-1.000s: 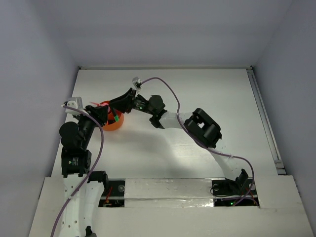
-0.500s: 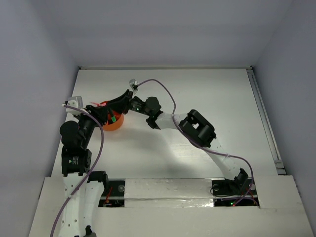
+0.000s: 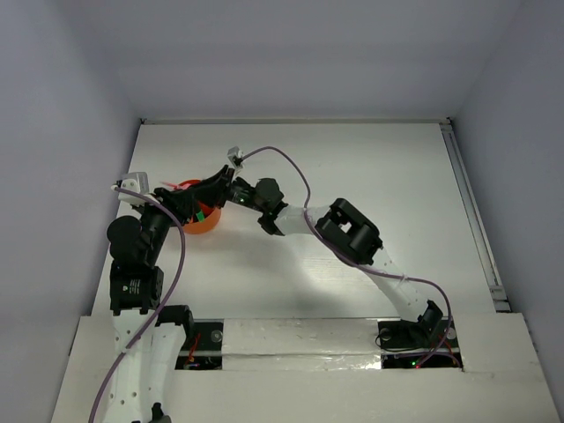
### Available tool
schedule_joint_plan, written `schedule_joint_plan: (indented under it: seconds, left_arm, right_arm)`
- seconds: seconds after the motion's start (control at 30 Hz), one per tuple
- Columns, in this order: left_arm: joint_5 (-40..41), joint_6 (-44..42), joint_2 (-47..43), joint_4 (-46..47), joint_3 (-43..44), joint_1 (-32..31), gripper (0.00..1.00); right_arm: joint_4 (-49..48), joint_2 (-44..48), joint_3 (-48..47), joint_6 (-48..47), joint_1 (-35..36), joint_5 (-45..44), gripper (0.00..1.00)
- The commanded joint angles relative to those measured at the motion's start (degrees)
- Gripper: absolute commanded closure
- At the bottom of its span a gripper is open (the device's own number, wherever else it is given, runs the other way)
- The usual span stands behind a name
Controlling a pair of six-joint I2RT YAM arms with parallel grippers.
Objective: Sort the stationery into containers
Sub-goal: Place the pen in the storage box.
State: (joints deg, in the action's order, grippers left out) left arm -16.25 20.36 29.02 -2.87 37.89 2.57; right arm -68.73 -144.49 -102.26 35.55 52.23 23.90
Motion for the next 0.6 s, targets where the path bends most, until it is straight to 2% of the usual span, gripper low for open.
schedule_joint_plan:
  seconds: [0.0,0.17,0.4,0.43,0.47,0.5,0.57]
  left_arm:
    - [-0.18,-0.76,-0.19,2.00,2.19,-0.89,0.71]
    - [0.25,-0.85,-0.19,1.91,2.28,-0.90,0.70]
    - [0.25,-0.85,0.16,2.08,2.36,-0.90,0.70]
    - [-0.18,-0.76,0.16,2.08,2.28,-0.90,0.70]
    - [-0.01,-0.67,-0.44,2.08,2.19,-1.42,0.70]
    - [-0.01,-0.67,-0.45,2.08,2.19,-1.43,0.70]
    - [-0.01,-0.76,0.07,2.17,2.28,-1.43,0.71]
  right_arm:
    - [-2.73,1.22,0.39,-2.76,0.51,-2.71,0.99]
    - [-3.08,2.89,2.24,-6.19,1.12,-7.99,0.99]
    - [-1.76,4.04,3.99,-11.82,2.18,-8.70,0.96]
    - [-1.85,4.38,4.43,-12.17,2.70,-8.35,0.90]
    - [-2.63,5.87,7.22,-13.74,3.31,-7.91,0.74]
    - [-2.64,5.88,7.86,-14.19,3.32,-7.90,0.74]
    - [-2.46,6.76,9.09,-15.16,3.32,-7.47,0.64]
